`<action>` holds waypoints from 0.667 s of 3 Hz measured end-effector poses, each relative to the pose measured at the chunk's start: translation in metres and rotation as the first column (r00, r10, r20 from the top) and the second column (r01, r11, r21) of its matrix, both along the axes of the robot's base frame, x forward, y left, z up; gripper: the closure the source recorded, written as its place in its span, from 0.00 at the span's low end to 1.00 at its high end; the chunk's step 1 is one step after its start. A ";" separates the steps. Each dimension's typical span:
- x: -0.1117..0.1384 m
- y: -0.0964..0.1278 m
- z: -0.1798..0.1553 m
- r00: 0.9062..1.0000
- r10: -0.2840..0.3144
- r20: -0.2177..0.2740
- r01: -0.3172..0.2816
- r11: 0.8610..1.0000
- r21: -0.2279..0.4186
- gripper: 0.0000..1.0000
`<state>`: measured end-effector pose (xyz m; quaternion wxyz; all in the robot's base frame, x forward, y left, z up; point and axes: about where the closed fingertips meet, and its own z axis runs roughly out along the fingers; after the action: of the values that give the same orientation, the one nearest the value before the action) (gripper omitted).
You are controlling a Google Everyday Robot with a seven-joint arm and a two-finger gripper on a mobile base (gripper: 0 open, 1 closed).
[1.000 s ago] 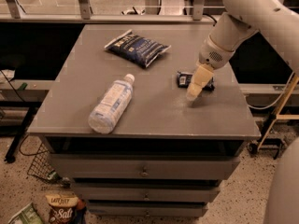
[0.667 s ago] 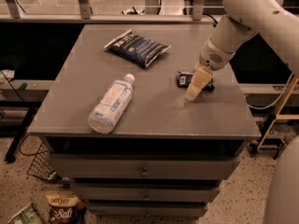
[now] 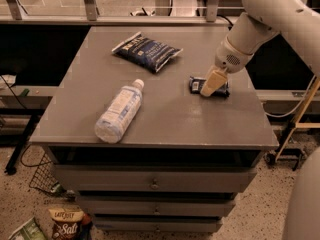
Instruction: Pick rxbar blueberry
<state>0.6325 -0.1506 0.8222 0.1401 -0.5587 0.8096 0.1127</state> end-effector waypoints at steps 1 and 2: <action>0.000 0.000 0.009 1.000 0.000 0.001 0.000 1.000 0.000 0.95; 0.000 0.000 0.009 1.000 0.000 0.001 0.000 1.000 0.000 1.00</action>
Offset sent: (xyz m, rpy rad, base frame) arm -0.0060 0.0051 0.0860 0.1096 -0.1647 0.0742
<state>0.6324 -0.1505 0.8310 0.1404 -0.5588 0.8095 0.1127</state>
